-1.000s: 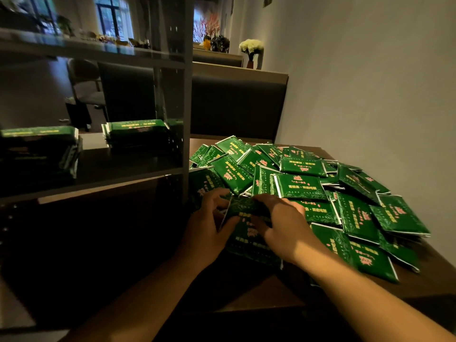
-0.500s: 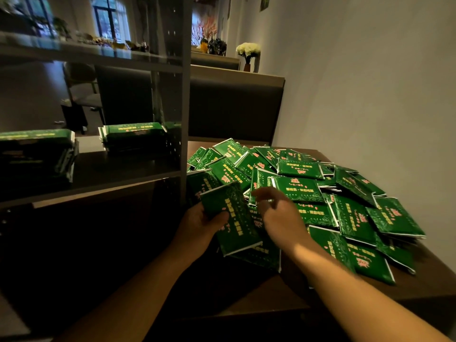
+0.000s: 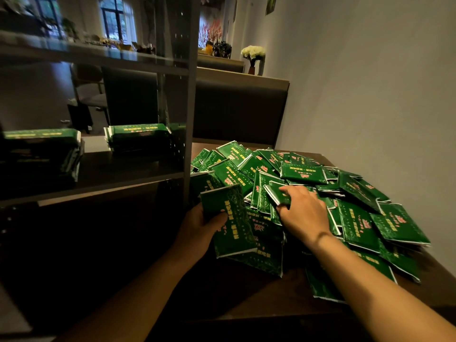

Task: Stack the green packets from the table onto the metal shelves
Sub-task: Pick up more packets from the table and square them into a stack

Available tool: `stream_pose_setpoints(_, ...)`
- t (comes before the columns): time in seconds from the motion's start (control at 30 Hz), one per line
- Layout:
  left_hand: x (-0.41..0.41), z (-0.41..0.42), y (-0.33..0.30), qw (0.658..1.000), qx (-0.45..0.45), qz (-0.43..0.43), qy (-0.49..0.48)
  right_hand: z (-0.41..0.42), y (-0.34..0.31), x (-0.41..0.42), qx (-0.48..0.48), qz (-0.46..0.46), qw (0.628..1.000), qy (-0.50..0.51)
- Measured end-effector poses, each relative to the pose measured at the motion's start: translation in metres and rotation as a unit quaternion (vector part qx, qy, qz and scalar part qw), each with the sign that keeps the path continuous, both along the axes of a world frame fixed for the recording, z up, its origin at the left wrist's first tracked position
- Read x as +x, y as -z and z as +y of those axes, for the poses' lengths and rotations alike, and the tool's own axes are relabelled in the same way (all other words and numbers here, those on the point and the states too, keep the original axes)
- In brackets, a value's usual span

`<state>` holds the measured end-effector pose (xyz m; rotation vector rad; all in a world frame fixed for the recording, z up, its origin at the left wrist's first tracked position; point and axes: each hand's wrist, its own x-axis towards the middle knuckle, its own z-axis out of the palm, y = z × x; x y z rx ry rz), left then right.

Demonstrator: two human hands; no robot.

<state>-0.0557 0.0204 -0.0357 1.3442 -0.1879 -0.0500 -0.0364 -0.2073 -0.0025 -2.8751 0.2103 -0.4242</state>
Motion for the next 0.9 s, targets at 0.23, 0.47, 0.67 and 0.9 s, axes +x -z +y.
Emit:
stream_pose_setpoints(0.23, -0.003, -0.001, 0.005, 0.999, 0.041, -0.032, 0.008, 0.025, -0.035, -0.023, 0.293, -0.161, 0.937, -0.104)
stream_pose_setpoints(0.47, -0.008, 0.000, 0.004, 0.991, 0.065, -0.113, 0.003, 0.053, -0.040, -0.038, 0.442, -0.088, 0.881, -0.142)
stream_pose_setpoints(0.67, -0.009, 0.000, 0.001, 0.985, 0.096, -0.144, 0.004, 0.070, -0.021, -0.045, 0.442, -0.005, 0.885, -0.145)
stream_pose_setpoints(0.9, -0.007, 0.000, 0.003, 0.982, 0.121, -0.143, -0.040, 0.056, -0.020, -0.055, 0.377, 0.020, 0.916, -0.137)
